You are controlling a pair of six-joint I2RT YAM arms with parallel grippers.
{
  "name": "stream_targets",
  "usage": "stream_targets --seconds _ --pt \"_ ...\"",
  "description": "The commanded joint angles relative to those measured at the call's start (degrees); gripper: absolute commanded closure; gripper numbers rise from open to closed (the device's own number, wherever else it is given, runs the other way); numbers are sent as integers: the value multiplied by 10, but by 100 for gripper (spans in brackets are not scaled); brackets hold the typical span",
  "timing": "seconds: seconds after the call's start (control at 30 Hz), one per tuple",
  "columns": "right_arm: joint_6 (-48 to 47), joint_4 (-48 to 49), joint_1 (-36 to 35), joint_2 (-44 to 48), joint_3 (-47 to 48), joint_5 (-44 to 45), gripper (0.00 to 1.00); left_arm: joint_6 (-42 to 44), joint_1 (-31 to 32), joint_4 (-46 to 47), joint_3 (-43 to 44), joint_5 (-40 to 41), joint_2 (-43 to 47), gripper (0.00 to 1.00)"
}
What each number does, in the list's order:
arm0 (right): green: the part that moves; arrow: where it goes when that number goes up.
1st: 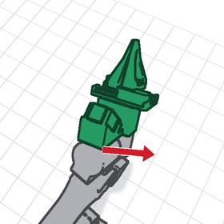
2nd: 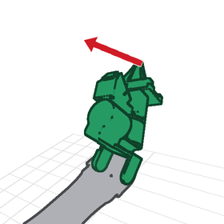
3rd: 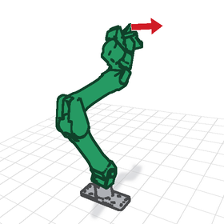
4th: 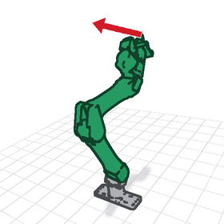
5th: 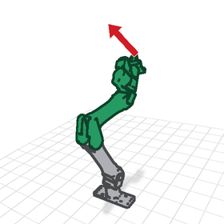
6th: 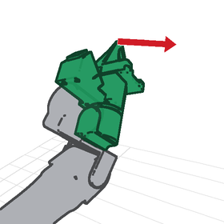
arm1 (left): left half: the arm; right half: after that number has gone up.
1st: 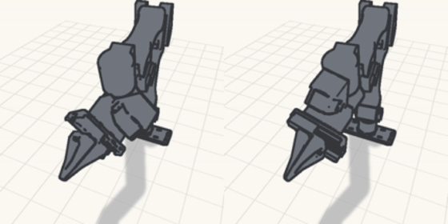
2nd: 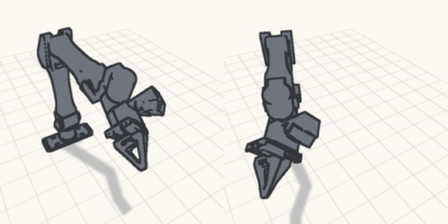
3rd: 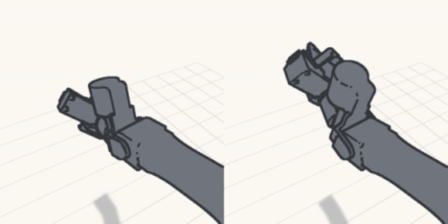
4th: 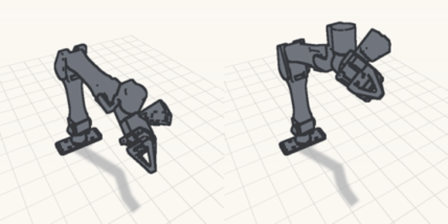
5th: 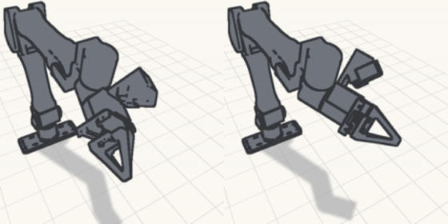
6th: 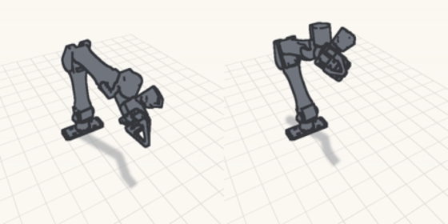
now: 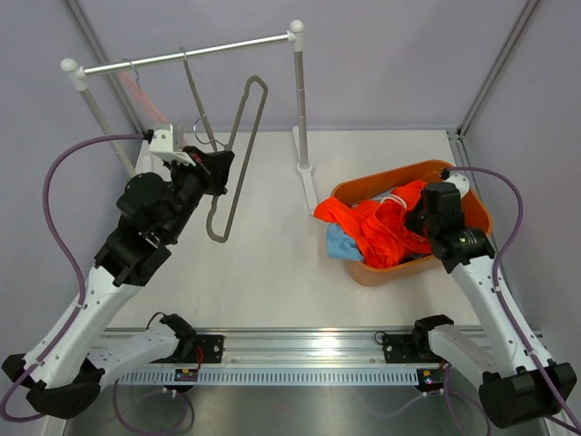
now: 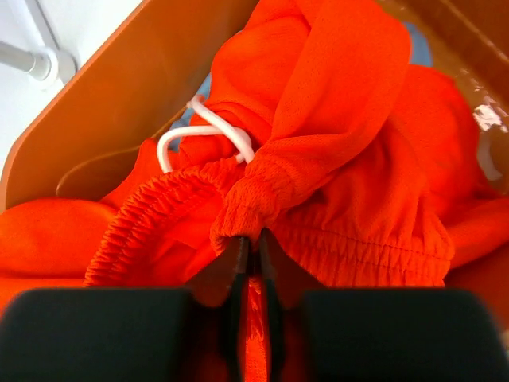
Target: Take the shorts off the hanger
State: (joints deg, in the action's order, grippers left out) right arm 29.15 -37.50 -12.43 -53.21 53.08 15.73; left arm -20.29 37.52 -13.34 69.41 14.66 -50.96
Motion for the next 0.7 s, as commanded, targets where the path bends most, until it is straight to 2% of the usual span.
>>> stream_targets --seconds 0.0,0.1,0.17,0.27,0.43,0.53,0.67 --pt "25 47 0 14 4 -40 74 -4 -1 -92 86 36 -36 100" --pt "13 45 -1 47 4 -25 56 3 -1 -157 149 44 -100 100" --pt "-2 25 0 57 22 -24 37 4 -1 -209 206 50 -143 100" --pt "-15 9 -1 64 44 -32 26 -4 -1 -269 266 67 -188 100" --pt "-23 -5 0 83 64 -51 21 -13 0 -292 277 112 -205 100" --pt "-26 -10 0 94 72 -60 17 -8 0 -291 290 107 -222 100" --pt "-34 -17 0 103 91 -74 17 14 0 -311 356 100 -273 100"
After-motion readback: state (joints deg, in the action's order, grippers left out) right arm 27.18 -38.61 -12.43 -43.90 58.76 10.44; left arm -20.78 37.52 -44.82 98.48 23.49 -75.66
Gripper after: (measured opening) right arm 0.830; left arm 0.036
